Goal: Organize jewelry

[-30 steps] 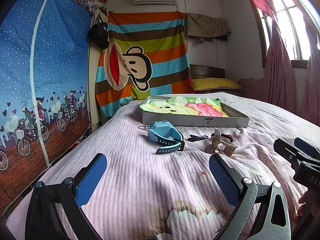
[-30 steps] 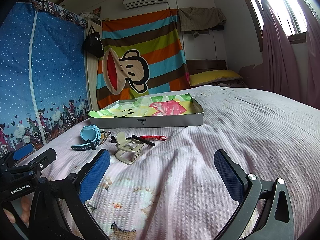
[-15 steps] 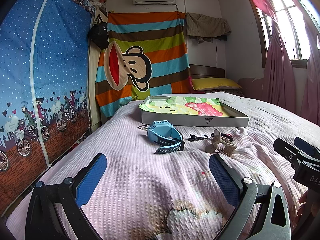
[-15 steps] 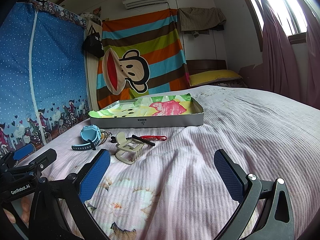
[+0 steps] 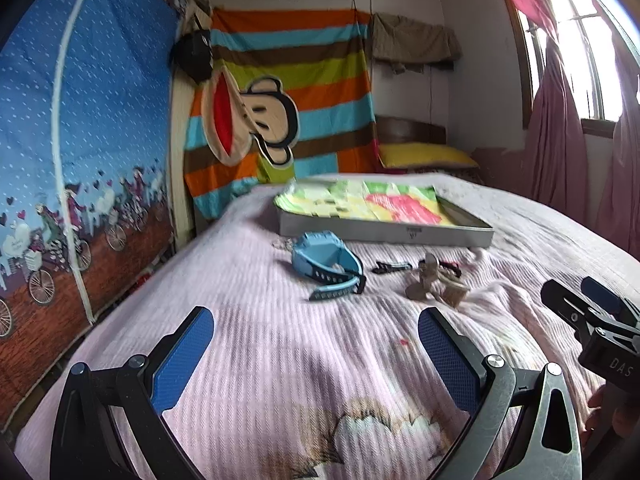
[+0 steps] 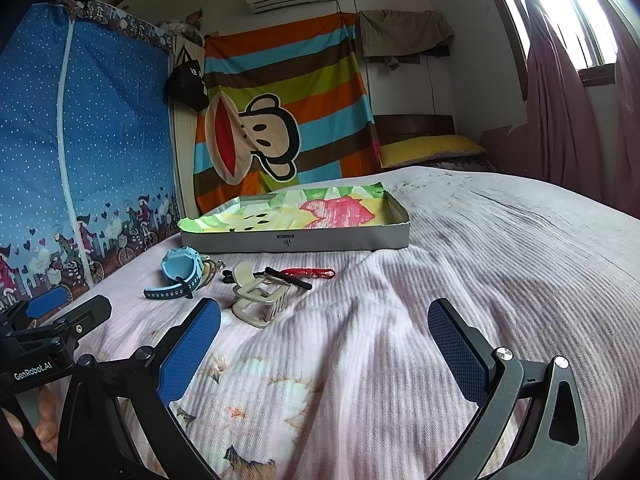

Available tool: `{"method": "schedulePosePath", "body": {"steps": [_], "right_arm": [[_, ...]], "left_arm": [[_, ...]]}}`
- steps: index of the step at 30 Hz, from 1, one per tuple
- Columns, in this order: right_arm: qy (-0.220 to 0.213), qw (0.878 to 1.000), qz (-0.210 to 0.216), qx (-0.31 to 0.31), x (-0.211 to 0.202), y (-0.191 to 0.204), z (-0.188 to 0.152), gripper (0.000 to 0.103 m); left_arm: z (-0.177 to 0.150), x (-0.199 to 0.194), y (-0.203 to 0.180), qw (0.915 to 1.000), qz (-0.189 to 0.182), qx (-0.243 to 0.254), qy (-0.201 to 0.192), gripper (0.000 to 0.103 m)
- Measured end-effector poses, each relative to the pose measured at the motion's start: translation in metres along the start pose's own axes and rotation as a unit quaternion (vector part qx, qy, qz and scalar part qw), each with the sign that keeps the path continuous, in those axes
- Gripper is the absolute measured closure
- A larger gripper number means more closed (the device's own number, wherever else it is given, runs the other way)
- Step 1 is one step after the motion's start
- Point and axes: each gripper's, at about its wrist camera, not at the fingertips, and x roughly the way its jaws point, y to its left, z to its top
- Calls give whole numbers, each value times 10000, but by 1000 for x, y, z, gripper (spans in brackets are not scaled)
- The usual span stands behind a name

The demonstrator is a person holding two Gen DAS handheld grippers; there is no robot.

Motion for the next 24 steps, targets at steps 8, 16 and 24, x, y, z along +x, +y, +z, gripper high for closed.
{"method": "schedulePosePath", "body": {"steps": [8, 16, 24], "right_arm": [[302, 9995, -64, 53, 12, -1, 3, 1], [790, 9965, 253, 65, 37, 1, 16, 1], [1474, 9861, 764, 97, 82, 13, 39, 1]], "left_arm": [[5, 12, 15, 9991, 8, -286, 324, 0], [21, 33, 19, 9975, 3, -109, 693, 0], [42, 68, 24, 9935, -148, -9, 1131, 0]]}}
